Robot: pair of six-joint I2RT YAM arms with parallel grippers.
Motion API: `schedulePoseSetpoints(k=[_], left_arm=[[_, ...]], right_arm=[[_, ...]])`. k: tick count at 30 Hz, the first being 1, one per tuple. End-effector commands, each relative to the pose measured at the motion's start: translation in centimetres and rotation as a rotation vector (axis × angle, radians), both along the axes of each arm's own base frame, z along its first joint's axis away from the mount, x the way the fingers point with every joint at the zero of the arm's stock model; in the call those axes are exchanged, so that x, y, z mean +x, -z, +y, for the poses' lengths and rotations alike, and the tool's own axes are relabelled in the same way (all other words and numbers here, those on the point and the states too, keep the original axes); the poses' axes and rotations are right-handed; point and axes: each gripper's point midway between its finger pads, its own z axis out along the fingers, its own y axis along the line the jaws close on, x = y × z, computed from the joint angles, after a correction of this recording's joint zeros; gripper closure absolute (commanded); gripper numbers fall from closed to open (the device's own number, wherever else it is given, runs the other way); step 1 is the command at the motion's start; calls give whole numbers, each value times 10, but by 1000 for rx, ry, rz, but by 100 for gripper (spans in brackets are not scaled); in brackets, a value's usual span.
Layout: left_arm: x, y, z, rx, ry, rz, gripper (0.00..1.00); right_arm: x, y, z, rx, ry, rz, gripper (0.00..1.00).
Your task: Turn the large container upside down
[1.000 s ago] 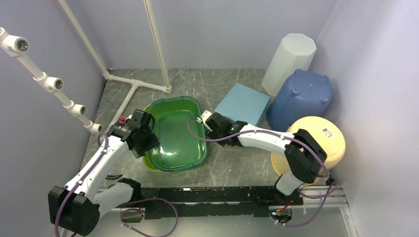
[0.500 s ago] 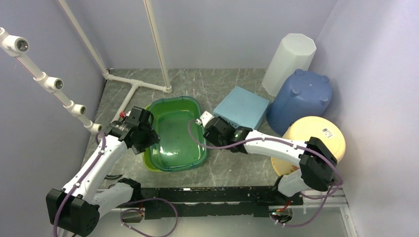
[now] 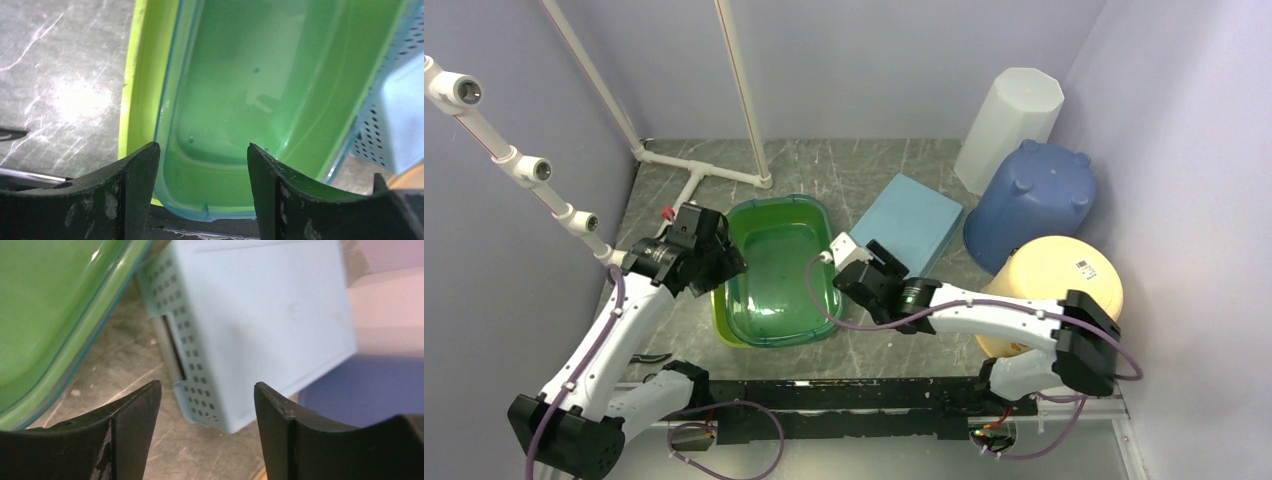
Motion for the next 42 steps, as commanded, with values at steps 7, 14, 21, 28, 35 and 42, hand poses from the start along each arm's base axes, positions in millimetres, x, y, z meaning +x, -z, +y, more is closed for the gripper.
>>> schedulePoseSetpoints(k=[7,14,21,28,35,42], left_arm=[[77,-79,-69,-148,356,-237,24],[134,-85,-135,-251,609,-252,12],[178,-44,-205,-232,742,-182,10],[186,-6,-252,-253,839,-99,9],[181,35,-268,-268,844,0,10],[169,57,-268,-282,806,66,14]], right_arm=[[26,-47,-78,279,667,-101,15],[28,-24,-85,570,823,159,10],[43,-12,-102,809,937,309,9],[44,8,-107,856,1019,402,6],[46,16,-105,883,1039,430,5],[54,24,-109,887,1045,456,6]])
